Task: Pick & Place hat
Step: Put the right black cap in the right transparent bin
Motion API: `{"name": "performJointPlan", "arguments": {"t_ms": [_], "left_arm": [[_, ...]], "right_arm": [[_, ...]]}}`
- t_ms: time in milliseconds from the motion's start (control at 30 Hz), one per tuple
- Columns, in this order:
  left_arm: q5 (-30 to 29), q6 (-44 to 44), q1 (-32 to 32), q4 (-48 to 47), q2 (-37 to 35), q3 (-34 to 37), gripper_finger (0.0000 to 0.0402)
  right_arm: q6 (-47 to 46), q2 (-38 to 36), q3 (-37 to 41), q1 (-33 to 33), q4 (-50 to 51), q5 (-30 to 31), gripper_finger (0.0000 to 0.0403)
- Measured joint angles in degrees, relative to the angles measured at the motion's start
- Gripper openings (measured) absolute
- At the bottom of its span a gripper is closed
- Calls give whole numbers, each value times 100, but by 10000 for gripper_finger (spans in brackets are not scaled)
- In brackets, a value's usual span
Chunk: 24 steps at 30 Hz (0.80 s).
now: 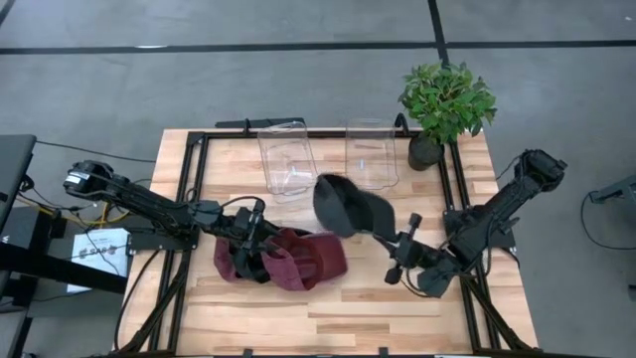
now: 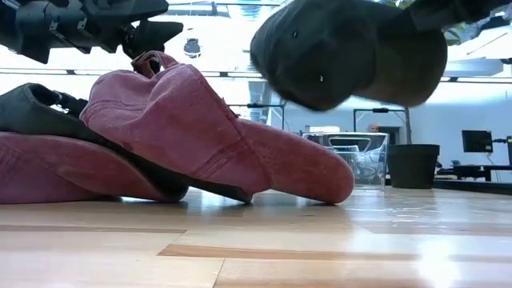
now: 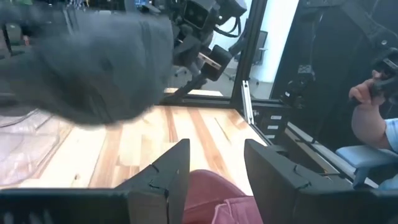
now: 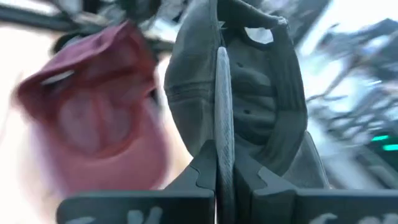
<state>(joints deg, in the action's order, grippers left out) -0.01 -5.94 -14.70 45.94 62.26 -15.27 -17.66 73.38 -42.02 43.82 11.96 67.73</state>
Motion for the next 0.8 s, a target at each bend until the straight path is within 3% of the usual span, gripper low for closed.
{"name": "performJointPlan", "arguments": {"t_ms": [233, 467, 600, 667, 800], "left_arm": [[-1, 9, 0, 62, 0, 0, 150], [-1, 9, 0, 71, 0, 0, 150], [-2, 9, 0, 91, 0, 0, 150], [-2, 9, 0, 106, 0, 0, 150], [-1, 11, 15, 126, 0, 0, 150]], "right_arm": [[-666, 0, 0, 340, -65, 2038, 4], [-760, -1, -16, -25, -308, 2090, 3], [-608, -33, -166, -567, -516, 1309, 3], [-414, -65, -283, -873, -740, 214, 3], [1679, -89, -216, -1190, -3337, -2273, 1]]}}
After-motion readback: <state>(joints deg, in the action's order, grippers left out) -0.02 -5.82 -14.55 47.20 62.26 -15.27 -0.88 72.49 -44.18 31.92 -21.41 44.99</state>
